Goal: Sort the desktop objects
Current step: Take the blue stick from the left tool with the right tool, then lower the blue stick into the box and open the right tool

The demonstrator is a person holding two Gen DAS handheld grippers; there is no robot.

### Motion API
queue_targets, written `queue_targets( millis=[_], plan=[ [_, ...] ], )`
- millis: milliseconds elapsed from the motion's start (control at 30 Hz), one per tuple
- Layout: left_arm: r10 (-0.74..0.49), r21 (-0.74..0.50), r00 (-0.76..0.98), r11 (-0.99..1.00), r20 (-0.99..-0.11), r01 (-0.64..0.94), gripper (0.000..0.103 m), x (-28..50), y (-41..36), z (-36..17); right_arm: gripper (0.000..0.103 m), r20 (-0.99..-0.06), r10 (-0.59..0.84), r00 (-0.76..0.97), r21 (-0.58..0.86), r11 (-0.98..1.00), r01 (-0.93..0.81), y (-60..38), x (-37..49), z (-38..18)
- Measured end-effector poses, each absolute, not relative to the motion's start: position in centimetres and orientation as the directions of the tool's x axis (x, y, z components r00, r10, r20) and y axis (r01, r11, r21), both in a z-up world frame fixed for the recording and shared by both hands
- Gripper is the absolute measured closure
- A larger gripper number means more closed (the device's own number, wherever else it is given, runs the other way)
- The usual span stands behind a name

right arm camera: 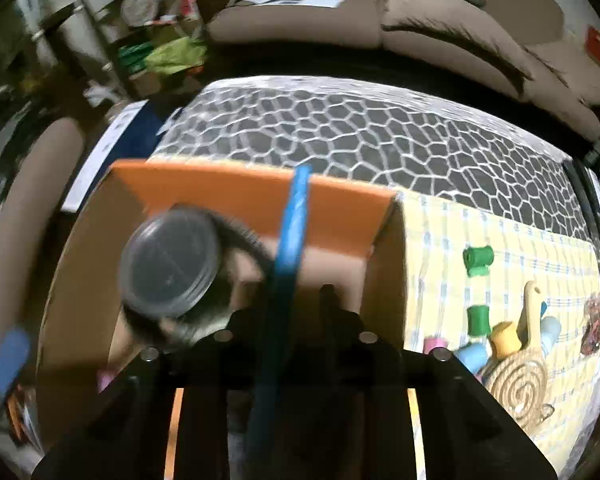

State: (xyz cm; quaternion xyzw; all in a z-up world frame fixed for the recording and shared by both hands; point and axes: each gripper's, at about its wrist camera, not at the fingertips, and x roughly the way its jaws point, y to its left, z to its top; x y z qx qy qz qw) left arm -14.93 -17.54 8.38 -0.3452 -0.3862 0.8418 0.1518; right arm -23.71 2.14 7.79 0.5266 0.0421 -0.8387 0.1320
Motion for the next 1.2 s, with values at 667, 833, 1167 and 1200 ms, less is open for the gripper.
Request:
queue_targets(
  millis=[667, 833, 1167, 1200],
  plan=[
    [0.497, -0.766, -0.738, -0.642, -0.456, 0.041, 0.058, -15.0, -20.5, 8.1, 0.092, -0.903, -0.215, -0.372, -0.012, -0.853, 0.522, -6.0, -23.3, 6.4],
    [0.499, -0.766, -0.734, -0.642, -0.46, 0.043, 0.058, -15.2, -20.6, 7.9, 0.094, -0.917, -0.216, -0.336, 0.011, -0.855, 0.519, -5.0, -23.5, 5.2],
    [0.508, -0.764, -0.726, -0.644, -0.463, 0.036, 0.057, -15.4, -19.8, 8.0, 0.057, -0.881, -0.231, -0.413, 0.018, -0.889, 0.458, -2.8, -23.6, 9.1],
    [0.509, -0.763, -0.724, -0.646, -0.465, 0.036, 0.056, -15.4, -19.8, 7.9, 0.057, -0.879, -0.23, -0.418, 0.017, -0.891, 0.454, -2.5, -23.6, 9.5]
  ],
)
